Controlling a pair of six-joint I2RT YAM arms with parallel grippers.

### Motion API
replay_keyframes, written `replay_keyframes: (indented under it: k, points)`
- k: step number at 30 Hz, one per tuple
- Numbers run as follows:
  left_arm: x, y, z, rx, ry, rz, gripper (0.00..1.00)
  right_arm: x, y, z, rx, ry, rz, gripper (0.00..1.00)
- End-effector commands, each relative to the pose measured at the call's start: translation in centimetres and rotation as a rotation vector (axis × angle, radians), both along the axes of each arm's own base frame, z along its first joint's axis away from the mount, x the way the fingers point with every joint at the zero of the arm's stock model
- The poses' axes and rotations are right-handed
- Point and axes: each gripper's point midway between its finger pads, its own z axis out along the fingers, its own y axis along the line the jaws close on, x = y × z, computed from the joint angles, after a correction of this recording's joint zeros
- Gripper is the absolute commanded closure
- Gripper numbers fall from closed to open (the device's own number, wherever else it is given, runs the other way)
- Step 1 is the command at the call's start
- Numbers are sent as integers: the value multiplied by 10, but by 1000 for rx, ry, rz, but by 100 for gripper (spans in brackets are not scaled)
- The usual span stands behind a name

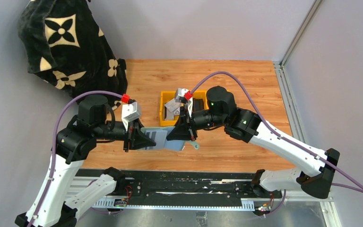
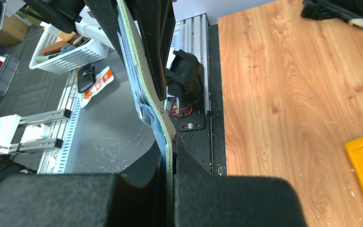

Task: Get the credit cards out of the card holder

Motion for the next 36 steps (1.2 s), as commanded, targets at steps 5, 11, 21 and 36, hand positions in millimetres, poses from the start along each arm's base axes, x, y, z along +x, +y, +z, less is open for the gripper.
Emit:
replay_keyframes:
  k: [5,11,21,36]
  points:
    - [3,10,0,32,-148,27,69,14,-3,16,48,-32,-127,100]
    - [-3,11,1,30,-147,3,69,12,-3,19,54,-29,-116,100]
    - [-23,8,15,-14,-107,-82,75,8,-5,7,21,-16,-99,100]
    - [16,16,0,102,-148,88,93,0,-5,10,37,-13,-61,100]
